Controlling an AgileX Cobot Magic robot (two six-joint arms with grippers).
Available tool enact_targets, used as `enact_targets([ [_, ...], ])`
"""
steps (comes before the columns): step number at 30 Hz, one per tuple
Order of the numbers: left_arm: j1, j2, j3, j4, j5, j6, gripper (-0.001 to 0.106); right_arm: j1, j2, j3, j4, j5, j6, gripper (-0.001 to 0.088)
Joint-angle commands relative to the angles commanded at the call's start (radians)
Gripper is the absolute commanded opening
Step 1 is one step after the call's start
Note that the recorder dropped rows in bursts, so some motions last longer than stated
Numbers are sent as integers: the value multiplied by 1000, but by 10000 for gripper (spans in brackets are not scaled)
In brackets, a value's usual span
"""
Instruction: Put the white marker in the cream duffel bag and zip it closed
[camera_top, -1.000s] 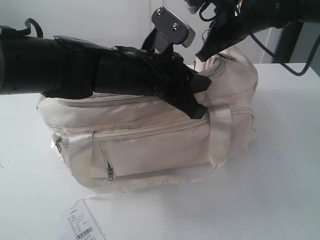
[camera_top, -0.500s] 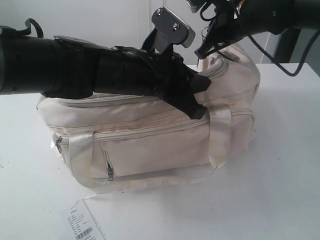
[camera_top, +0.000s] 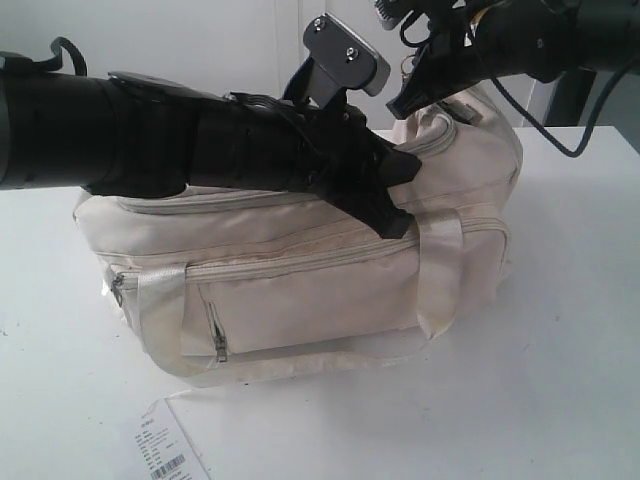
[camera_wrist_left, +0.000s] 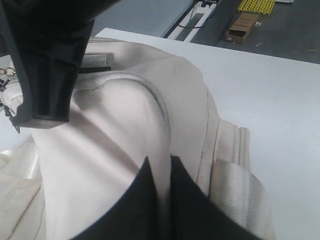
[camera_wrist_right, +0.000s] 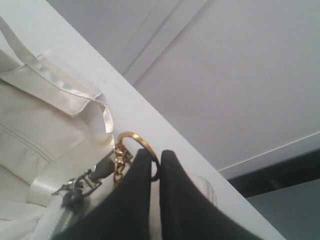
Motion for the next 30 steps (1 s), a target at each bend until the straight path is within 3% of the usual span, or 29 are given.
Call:
enact_targets([
  [3,2,0,0,0,-9,-5,0,0,0,0,0,2,28,23],
  [6,2,0,0,0,-16,-12,0,0,0,0,0,15,30,125],
  [11,2,0,0,-5,-62,-34,0,0,-2,0,0,36,30,423],
  [14,2,0,0,-7,-84,-37,0,0,-6,0,0,42,30,551],
  [20,2,0,0,-7,-91,-53,20,0,-43,0,0,68,30,582],
  [22,2,0,0,-7,-91,-53,116,0,-59,0,0,79,30,582],
  [25,2,0,0,-7,-104,-58,341,0,-85,0,0,122,36,582],
  [30,2,0,0,-7,-156,-130,620,0,-99,0,0,276,64,580],
])
